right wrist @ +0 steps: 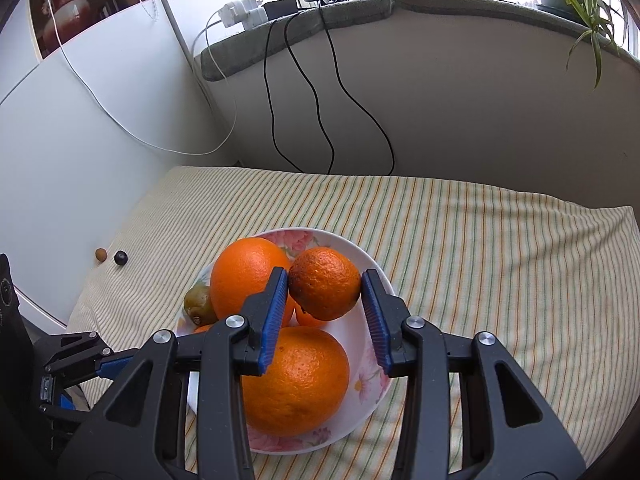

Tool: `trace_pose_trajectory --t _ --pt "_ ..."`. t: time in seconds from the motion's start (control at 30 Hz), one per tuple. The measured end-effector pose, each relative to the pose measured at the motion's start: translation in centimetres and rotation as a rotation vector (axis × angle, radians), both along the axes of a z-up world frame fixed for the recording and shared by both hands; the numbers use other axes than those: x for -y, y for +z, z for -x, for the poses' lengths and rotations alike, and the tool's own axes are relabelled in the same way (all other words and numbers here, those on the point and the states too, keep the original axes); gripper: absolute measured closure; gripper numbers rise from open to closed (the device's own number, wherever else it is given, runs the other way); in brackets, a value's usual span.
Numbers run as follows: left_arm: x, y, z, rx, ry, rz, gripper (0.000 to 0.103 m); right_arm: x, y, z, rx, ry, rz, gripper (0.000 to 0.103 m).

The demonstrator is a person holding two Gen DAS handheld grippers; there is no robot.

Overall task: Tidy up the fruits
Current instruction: 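Open the right gripper to drop the mandarin while the left gripper releases the plum, then move both open tools back to the last fruits on the tablecloth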

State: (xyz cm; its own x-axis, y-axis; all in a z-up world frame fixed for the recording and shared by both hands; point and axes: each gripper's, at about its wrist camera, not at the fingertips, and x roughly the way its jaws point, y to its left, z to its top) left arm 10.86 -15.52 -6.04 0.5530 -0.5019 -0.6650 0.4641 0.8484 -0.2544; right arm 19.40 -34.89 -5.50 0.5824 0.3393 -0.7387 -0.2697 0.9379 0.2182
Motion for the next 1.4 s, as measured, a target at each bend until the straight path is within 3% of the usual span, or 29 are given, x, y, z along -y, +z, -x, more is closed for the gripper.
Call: trace_pose_trajectory --t 0.2,0.3,0.37,0.43,0.53,0.8,0.87,1.4 --pt "0.2 0.1 0.2 0.007 -0.004 -0.005 0.079 0.1 0.1 0.0 -0.004 0.004 0.001 0.062" --pt "0.1 0.1 0.2 0.007 0.000 -0.004 0.073 0.1 0.1 0.0 -0.007 0.006 0.003 0.061" --pt "0.1 0.1 0.2 0.009 0.001 -0.004 0.071 0.2 0.2 0.0 0.001 0.004 -0.003 0.048" --pt "0.1 0.2 0.2 0.011 0.003 -0.004 0.071 0.3 0.4 0.1 0.010 0.002 -0.007 0.046" --pt "0.0 0.2 0.2 0.012 0.007 -0.004 0.061 0.3 0.8 0.2 0.018 0.001 -0.009 0.045" --pt "0.1 0.4 0.4 0.018 0.016 0.000 0.042 0.2 1.3 0.6 0.043 0.004 0.011 0.025" --pt "0.0 0.4 0.5 0.022 0.019 -0.002 0.042 0.2 1.5 0.8 0.052 -0.003 0.023 0.019" --pt "-0.9 0.8 0.8 0.029 0.038 0.004 0.039 -1.4 2.5 1.9 0.114 0.024 0.083 0.017"
